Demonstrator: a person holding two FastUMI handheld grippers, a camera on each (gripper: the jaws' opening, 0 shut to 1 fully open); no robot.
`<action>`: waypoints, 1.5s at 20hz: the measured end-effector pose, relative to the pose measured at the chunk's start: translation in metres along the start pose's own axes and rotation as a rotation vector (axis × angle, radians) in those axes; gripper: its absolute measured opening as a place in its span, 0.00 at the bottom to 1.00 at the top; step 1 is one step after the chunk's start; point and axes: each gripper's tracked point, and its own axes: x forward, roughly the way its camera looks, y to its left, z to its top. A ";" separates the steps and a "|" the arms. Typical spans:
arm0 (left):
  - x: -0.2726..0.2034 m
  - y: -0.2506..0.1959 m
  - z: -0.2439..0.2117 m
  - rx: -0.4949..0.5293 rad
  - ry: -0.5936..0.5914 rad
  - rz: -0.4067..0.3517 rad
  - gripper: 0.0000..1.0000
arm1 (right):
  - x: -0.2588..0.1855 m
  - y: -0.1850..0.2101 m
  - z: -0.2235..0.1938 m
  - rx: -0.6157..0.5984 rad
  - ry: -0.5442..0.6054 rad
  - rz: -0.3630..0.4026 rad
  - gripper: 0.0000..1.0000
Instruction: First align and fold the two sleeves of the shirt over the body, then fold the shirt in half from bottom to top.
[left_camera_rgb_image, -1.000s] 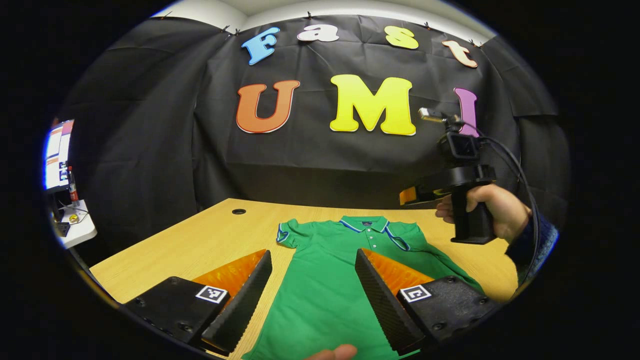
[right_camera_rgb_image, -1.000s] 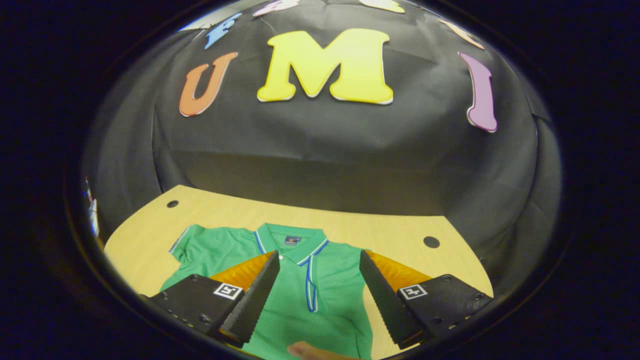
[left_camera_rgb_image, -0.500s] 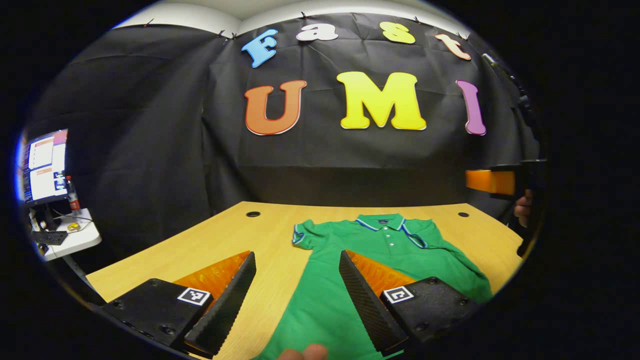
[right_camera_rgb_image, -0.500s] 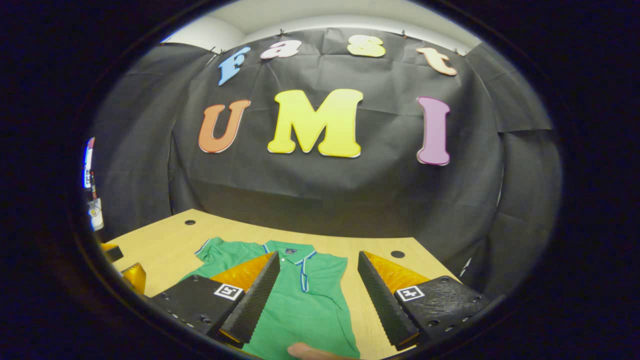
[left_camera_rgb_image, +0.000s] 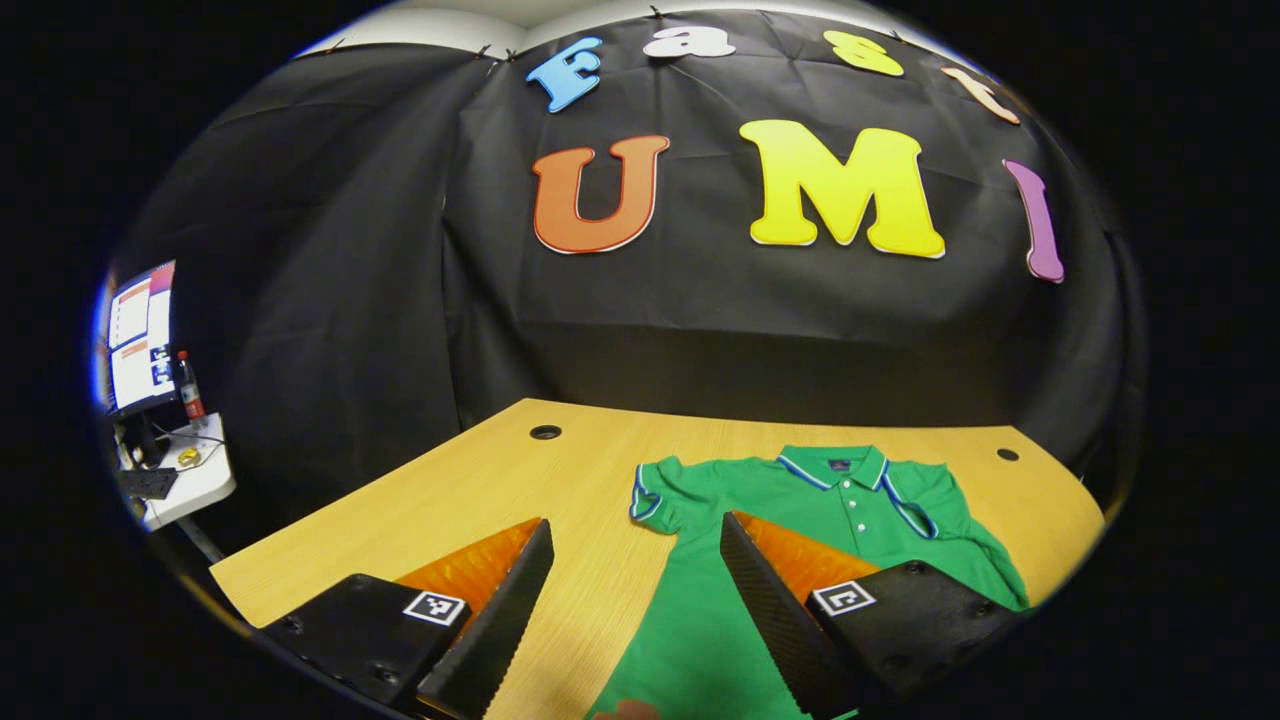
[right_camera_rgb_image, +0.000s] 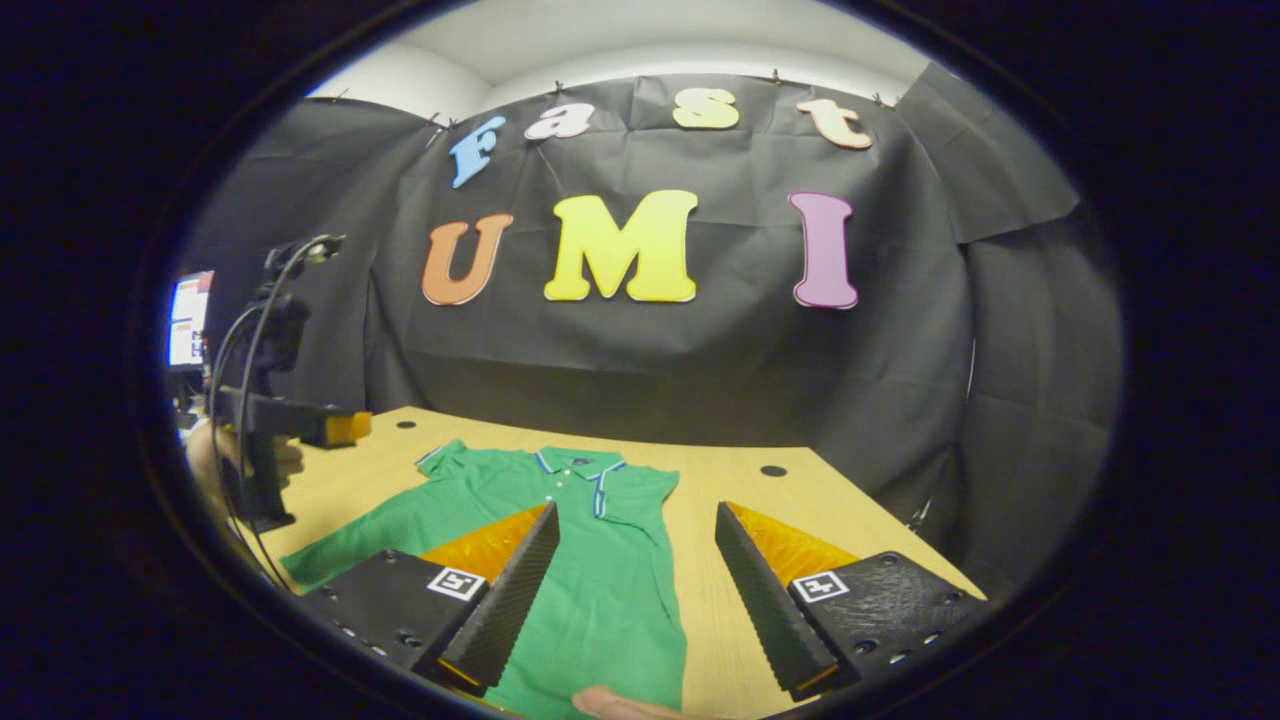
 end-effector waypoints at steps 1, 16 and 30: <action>0.021 0.001 0.005 0.003 0.008 0.017 1.00 | 0.000 -0.002 -0.004 0.001 0.002 0.011 0.95; 0.207 -0.008 -0.098 -0.067 0.396 -0.104 0.87 | 0.015 0.014 -0.053 0.125 -0.001 0.162 0.95; 0.200 -0.051 -0.044 0.196 0.323 -0.062 0.11 | 0.016 0.009 -0.063 0.103 -0.008 0.158 0.95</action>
